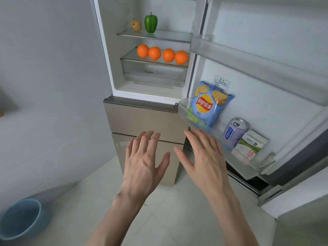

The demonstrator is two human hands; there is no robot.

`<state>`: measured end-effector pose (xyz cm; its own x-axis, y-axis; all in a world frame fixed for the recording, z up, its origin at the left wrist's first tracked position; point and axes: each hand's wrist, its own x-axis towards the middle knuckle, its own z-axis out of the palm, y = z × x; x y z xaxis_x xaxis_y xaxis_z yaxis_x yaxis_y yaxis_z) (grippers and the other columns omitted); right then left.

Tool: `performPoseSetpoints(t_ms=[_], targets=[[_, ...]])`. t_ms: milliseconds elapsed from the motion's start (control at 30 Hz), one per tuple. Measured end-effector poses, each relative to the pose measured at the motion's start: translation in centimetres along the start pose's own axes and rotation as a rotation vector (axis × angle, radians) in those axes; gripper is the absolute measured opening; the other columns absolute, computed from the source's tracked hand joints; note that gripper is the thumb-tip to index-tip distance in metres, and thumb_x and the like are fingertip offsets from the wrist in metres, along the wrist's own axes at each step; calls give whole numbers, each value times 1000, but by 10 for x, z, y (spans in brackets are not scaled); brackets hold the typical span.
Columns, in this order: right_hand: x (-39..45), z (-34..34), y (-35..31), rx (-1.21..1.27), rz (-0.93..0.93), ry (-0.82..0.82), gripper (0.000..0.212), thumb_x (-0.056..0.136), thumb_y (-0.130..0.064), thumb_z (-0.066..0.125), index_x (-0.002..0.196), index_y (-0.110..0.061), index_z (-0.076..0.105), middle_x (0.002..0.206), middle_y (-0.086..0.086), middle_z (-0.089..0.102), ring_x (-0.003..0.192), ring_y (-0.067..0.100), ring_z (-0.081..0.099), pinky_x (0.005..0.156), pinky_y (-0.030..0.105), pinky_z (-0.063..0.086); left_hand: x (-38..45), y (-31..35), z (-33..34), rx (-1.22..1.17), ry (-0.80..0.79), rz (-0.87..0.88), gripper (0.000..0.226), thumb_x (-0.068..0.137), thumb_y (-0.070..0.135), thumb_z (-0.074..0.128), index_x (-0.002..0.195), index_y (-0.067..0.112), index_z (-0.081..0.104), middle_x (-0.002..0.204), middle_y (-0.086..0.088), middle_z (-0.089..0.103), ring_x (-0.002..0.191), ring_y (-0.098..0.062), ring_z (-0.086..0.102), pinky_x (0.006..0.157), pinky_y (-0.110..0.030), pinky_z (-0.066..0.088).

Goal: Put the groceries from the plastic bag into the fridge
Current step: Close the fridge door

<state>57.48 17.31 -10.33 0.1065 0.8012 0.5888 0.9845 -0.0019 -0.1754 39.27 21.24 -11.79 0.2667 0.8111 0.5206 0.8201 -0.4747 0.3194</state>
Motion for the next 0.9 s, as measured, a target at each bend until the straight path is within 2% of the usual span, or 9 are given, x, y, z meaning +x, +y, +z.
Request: performPoseSetpoints(t_ms=[133, 367, 467, 633, 700, 800, 900], targets=[[3, -23, 48, 58, 1, 6, 63, 99, -62, 49, 144, -18, 55, 143, 3, 59, 132, 24, 56, 105, 38, 47, 5, 48, 16, 39, 20, -26, 54, 97, 50, 54, 141, 19, 52, 141, 0, 55, 136, -27, 48, 110, -47, 40], [-3, -58, 134, 172, -82, 53, 63, 99, -58, 54, 144, -15, 55, 144, 4, 60, 129, 26, 59, 104, 40, 47, 1, 132, 44, 78, 52, -101, 52, 97, 48, 57, 140, 19, 54, 140, 0, 56, 133, -28, 50, 112, -47, 39], [-7, -84, 162, 222, -103, 162, 58, 100, -53, 55, 141, -11, 58, 142, 6, 61, 124, 27, 61, 102, 36, 45, -2, 161, 49, 78, 70, -119, 52, 96, 47, 57, 139, 19, 55, 139, 0, 57, 132, -27, 51, 110, -46, 40], [-12, -133, 201, 302, -16, 472, 47, 102, -37, 61, 134, -4, 64, 133, 12, 64, 117, 29, 63, 104, 33, 46, 7, 205, 53, 46, 133, -58, 50, 95, 45, 58, 137, 18, 57, 136, 2, 57, 129, -26, 53, 110, -44, 41], [-12, -147, 219, 300, 30, 574, 45, 101, -33, 63, 132, 0, 64, 132, 16, 63, 116, 33, 62, 104, 38, 47, 13, 224, 54, 31, 154, -7, 50, 94, 45, 57, 136, 18, 58, 135, 3, 58, 127, -25, 53, 110, -40, 39], [-7, -160, 243, 294, 115, 672, 52, 98, -28, 67, 139, 2, 56, 140, 21, 54, 125, 38, 55, 105, 53, 45, 22, 247, 55, 23, 156, 44, 51, 95, 47, 55, 136, 17, 58, 135, 2, 58, 126, -25, 53, 110, -38, 38], [3, -164, 264, 405, 227, 649, 68, 99, -35, 66, 152, -1, 39, 154, 21, 38, 144, 32, 39, 116, 54, 35, 28, 261, 54, 28, 167, 58, 51, 96, 47, 57, 138, 18, 57, 136, 2, 58, 127, -25, 53, 110, -38, 37]])
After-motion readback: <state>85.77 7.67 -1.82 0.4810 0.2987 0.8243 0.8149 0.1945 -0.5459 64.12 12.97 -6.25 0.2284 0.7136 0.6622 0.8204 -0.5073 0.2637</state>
